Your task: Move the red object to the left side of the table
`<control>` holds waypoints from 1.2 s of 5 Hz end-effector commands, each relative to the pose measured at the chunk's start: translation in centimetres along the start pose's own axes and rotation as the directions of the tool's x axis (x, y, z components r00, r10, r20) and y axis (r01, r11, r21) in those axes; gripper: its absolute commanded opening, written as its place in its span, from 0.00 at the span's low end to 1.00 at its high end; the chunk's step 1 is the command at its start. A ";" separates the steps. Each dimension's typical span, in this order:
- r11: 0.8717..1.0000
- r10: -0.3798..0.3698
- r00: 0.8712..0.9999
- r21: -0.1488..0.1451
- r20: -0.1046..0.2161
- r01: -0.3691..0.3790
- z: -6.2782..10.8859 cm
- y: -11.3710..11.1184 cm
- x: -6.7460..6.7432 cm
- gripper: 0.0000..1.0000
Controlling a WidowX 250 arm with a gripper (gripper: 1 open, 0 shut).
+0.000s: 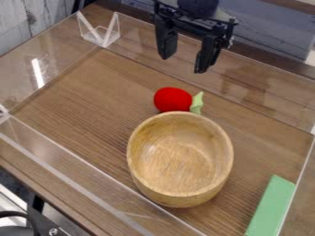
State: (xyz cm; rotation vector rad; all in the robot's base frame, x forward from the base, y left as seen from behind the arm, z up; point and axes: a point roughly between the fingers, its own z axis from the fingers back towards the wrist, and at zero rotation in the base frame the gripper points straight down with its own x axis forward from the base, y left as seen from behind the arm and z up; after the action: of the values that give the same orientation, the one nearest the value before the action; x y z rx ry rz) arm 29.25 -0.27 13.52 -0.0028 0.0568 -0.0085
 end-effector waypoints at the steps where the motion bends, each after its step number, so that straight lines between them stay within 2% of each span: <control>1: 1.000 -0.027 1.000 -0.002 -0.010 0.027 -1.6 0.5 0.2 1.00; 3: 1.000 -0.008 1.000 -0.005 -0.011 0.008 -7.7 1.0 2.5 1.00; 4: 1.000 0.000 1.000 -0.004 -0.011 0.000 -8.6 1.2 2.3 0.00; 5: 1.000 0.002 1.000 -0.011 0.016 -0.001 -8.2 1.4 2.0 0.00; 6: 0.999 -0.043 0.997 -0.018 0.070 0.044 -6.0 1.7 2.2 0.00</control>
State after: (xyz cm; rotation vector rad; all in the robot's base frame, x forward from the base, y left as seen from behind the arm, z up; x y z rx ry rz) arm 30.34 0.99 5.39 -0.0300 0.0592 -0.0513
